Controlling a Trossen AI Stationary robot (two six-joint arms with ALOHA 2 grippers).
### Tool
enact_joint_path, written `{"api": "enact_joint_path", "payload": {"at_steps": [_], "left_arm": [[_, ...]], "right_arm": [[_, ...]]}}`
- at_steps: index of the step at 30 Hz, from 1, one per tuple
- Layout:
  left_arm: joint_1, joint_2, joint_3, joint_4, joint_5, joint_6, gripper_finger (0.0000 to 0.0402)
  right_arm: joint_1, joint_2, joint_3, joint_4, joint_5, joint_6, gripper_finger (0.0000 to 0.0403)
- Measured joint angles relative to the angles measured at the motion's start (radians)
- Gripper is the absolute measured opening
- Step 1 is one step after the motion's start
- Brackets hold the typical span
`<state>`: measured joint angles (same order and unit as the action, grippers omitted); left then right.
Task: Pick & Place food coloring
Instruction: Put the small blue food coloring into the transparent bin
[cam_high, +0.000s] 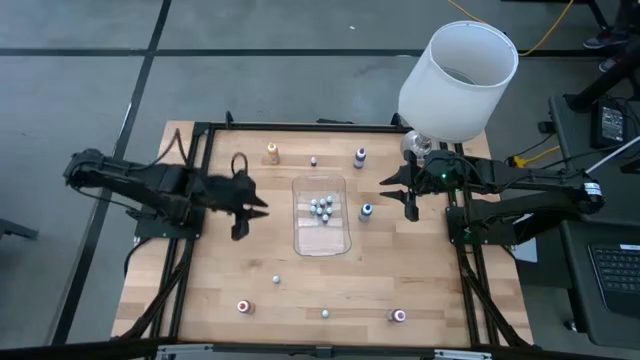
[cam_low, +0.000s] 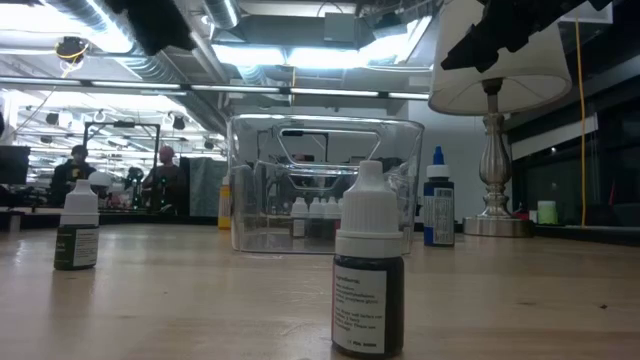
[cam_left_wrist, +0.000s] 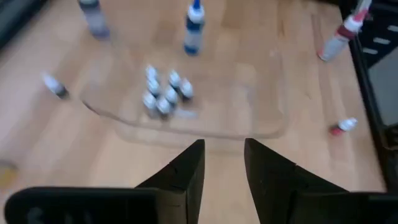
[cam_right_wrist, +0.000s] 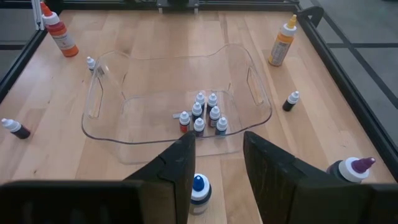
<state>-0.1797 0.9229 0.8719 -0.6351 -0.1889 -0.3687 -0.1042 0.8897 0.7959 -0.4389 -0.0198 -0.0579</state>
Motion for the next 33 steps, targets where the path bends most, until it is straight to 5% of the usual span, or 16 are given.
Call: {"api": "enact_joint_path", "payload": {"at_steps": [13, 25, 33], "left_arm": [[-0.344, 0.263, 0.019, 0.045, -0.173, -0.569, 0.0112], [-0.384, 0.492, 0.179, -0.012, -0.054, -0.489, 0.0119], [-0.39, 0.495, 0.179, -0.047, -0.035, -0.425, 0.0204]], "right_arm": [[0.0, 0.0, 0.0, 0.0, 0.0, 0.001, 0.0138], [0.0, 0.0, 0.0, 0.0, 0.0, 0.001, 0.0138], [0.0, 0.0, 0.0, 0.0, 0.0, 0.0, 0.0138]]}}
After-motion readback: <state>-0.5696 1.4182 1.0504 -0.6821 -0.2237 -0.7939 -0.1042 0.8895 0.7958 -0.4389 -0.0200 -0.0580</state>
